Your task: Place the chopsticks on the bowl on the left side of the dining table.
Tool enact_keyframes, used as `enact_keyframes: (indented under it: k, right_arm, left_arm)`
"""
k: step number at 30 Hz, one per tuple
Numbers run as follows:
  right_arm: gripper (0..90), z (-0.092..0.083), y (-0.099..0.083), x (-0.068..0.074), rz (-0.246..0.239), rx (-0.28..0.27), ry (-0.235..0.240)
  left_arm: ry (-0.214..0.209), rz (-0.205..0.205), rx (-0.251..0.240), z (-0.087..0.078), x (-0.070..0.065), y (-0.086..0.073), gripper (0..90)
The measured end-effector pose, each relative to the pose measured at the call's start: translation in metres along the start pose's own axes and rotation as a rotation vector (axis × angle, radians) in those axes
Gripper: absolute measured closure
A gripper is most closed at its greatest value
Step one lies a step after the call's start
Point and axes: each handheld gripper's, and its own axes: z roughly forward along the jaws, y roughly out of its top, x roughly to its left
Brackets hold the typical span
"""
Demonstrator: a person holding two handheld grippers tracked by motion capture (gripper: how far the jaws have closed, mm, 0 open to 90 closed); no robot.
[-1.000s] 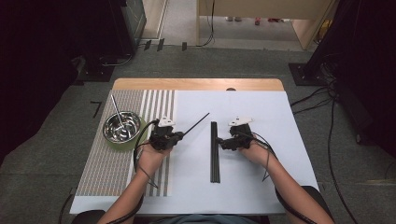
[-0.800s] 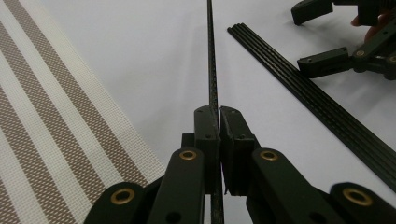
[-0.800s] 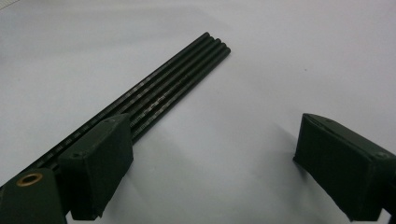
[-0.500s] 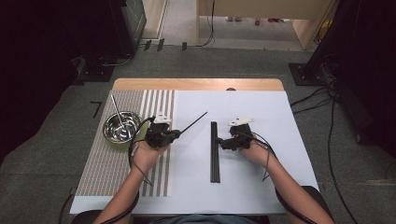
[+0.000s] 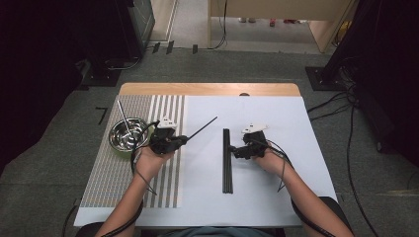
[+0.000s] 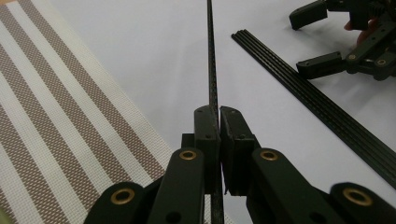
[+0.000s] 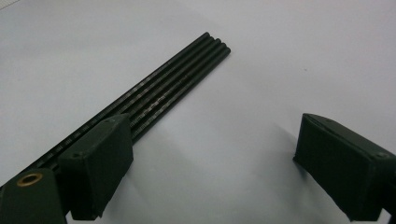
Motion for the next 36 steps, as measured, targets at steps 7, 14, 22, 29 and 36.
enact_keyframes:
  k: [7, 14, 22, 29, 36]
  right_arm:
    - [11.0, 0.000, 0.000, 0.000, 0.000, 0.000, 0.001]
    - [11.0, 0.000, 0.000, 0.000, -0.001, 0.000, 0.001]
    - [11.0, 0.000, 0.000, 0.000, 0.000, 0.000, 0.001]
    - [11.0, 0.000, 0.000, 0.000, 0.000, 0.000, 0.002]
    - [11.0, 0.000, 0.000, 0.000, -0.001, -0.001, 0.001]
  left_arm:
    - [-0.008, 0.008, 0.004, -0.004, 0.003, 0.001, 87.6]
    - [-0.013, 0.000, 0.006, -0.008, 0.007, 0.001, 87.6]
    - [-0.007, 0.003, 0.007, -0.015, 0.013, 0.000, 87.6]
    - [0.004, 0.002, 0.003, -0.020, 0.018, -0.001, 87.6]
    - [0.010, 0.002, 0.001, -0.024, 0.021, -0.002, 87.6]
